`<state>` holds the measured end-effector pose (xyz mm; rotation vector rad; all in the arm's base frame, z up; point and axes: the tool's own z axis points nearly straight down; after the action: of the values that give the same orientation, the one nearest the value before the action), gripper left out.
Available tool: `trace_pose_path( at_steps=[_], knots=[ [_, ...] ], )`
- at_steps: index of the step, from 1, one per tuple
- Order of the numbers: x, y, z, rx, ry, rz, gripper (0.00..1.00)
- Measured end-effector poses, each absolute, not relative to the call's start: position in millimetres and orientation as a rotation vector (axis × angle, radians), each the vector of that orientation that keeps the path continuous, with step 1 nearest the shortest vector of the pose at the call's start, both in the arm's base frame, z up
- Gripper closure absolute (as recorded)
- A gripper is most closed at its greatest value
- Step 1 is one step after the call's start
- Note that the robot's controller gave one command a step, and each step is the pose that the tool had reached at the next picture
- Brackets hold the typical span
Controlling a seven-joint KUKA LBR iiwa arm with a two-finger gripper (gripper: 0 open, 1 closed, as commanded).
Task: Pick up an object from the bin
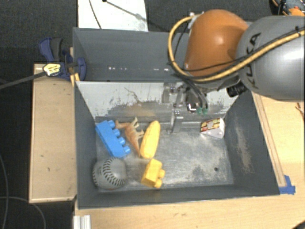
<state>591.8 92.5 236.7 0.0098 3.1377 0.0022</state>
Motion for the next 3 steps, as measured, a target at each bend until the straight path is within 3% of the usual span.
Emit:
trace_pose_path(
  at_steps=[1,2,3],
  knots=[
    [591.8,93,237,0.011,3.138,0.002,0.0],
    [582.8,88,197,0.168,3.131,0.003,0.0],
    [582.2,89,165,0.085,3.138,0.001,0.0]
  ],
)
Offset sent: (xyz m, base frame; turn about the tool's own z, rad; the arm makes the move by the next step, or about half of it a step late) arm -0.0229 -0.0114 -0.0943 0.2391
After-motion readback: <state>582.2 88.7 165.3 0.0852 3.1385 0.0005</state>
